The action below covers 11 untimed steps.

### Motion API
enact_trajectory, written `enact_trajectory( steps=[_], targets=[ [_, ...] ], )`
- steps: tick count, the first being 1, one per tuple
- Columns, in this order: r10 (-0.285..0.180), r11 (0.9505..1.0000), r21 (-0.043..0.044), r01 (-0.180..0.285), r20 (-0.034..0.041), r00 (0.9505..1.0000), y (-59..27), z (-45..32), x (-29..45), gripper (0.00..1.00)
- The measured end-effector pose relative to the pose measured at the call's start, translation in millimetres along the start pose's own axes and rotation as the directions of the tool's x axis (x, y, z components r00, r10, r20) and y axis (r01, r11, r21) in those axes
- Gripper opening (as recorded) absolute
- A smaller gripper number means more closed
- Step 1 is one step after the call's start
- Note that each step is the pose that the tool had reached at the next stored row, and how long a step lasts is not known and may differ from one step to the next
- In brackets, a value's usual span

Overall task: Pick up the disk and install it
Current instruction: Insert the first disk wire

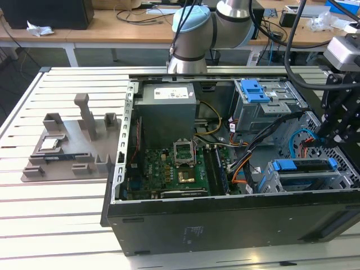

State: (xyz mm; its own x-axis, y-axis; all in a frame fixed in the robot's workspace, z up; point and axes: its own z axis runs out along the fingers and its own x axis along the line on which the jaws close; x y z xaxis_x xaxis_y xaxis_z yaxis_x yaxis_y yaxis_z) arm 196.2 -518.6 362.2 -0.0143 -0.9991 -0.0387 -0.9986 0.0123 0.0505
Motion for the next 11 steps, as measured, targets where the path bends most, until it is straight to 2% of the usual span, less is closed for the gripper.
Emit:
enact_trajectory(
  steps=[1,2,3,4,11],
  targets=[
    [0.0,1.0,0.0,0.0,-0.0005,1.0,0.0,0.0,0.0,0.34],
    [0.0,1.0,0.0,0.0,-0.0007,1.0,0.0,0.0,0.0,0.22],
    [0.0,1.0,0.0,0.0,-0.001,1.0,0.0,0.0,0.0,0.22],
    [0.0,1.0,0.0,0.0,-0.0013,1.0,0.0,0.0,0.0,0.17],
    [0.0,1.0,0.0001,0.0,-0.0038,1.0,0.0,0.0,0.0,0.17]
  ],
)
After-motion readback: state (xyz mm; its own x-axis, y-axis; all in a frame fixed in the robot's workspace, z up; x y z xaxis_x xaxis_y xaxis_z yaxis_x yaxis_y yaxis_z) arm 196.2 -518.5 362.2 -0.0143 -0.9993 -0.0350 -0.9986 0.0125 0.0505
